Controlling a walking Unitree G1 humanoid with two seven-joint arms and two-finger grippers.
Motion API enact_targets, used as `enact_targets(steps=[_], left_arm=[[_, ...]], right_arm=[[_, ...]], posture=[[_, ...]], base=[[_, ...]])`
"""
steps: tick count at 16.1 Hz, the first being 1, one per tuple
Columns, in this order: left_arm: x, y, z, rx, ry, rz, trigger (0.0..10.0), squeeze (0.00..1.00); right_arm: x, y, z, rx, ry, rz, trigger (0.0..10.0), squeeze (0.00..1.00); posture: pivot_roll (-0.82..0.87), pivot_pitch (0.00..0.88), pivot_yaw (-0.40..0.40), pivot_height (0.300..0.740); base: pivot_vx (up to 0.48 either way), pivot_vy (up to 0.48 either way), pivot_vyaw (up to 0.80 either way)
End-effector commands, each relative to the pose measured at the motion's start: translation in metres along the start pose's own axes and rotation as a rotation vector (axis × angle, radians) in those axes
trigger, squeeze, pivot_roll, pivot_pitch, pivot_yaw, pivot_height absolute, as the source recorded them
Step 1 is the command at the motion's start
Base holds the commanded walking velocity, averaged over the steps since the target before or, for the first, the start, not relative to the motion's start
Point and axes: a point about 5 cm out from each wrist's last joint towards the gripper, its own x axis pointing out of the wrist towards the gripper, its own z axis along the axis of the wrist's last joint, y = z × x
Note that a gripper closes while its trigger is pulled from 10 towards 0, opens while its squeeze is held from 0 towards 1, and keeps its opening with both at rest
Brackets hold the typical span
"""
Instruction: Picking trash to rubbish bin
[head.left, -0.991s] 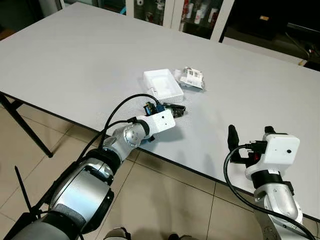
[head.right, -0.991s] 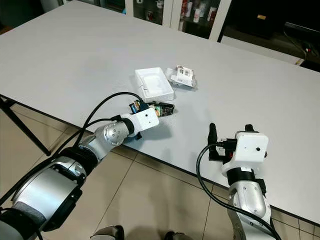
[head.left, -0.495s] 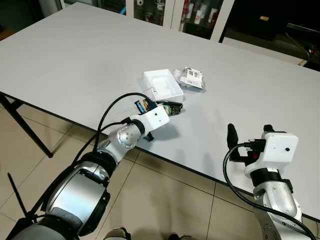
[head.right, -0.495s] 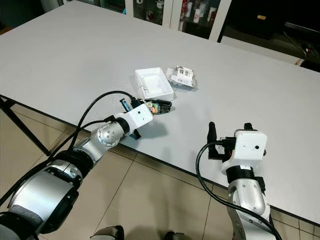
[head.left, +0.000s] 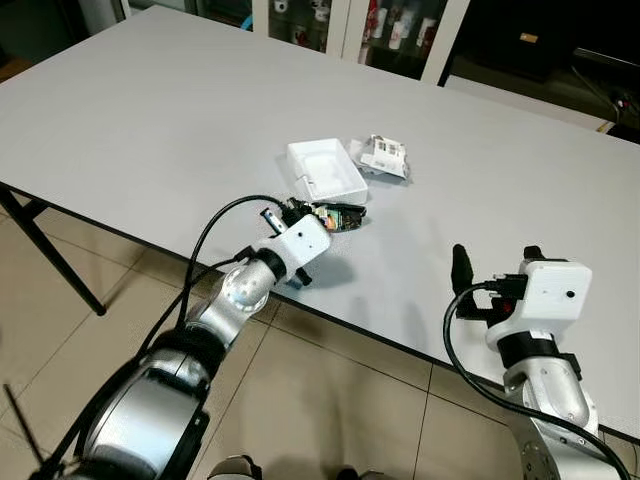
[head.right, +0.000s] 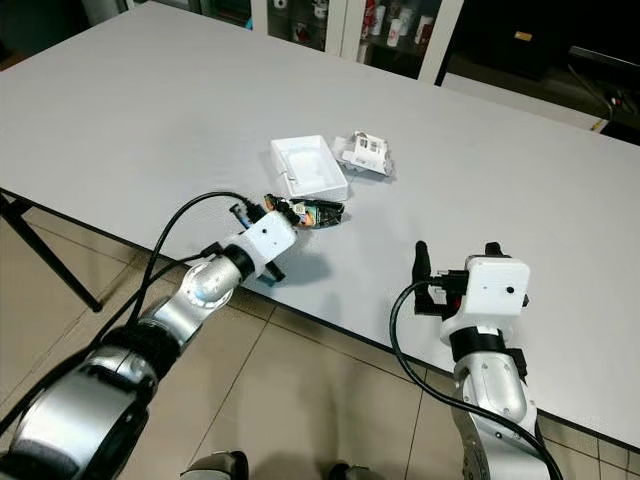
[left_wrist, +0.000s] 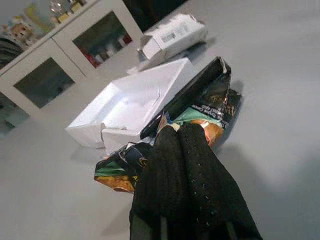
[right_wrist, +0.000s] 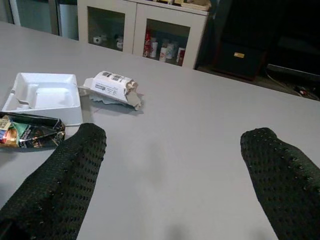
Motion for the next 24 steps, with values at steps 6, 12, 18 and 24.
enact_targets(steps=[6,12,18,24], left_arm=[[-0.01,-0.006,0.008,-0.028,-0.077,0.086,10.0,0.8],[0.008,0.023,0.027,0.055,-0.077,0.235,10.0,1.0],[0.01,0.014,0.027,0.022,-0.047,0.293,10.0,1.0],[0.012,0.022,0.022,0.047,0.001,0.291,10.0,1.0]], right_arm=[[0.004,-0.003,-0.001,-0.007,-0.01,0.002,10.0,0.0],[0.005,-0.003,-0.002,-0.006,-0.012,0.003,10.0,0.0],[0.004,-0.003,-0.001,-0.027,-0.014,0.009,10.0,0.0],[0.003,-0.001,-0.001,-0.043,-0.007,0.028,10.0,0.0]], posture=[[0.15,0.1,-0.105,0.74],[0.14,0.096,-0.103,0.74],[0.13,0.089,-0.104,0.74],[0.13,0.092,-0.103,0.74]], base=[[0.0,0.0,0.0],[0.0,0.0,0.0],[0.0,0.0,0.0],[0.0,0.0,0.75]])
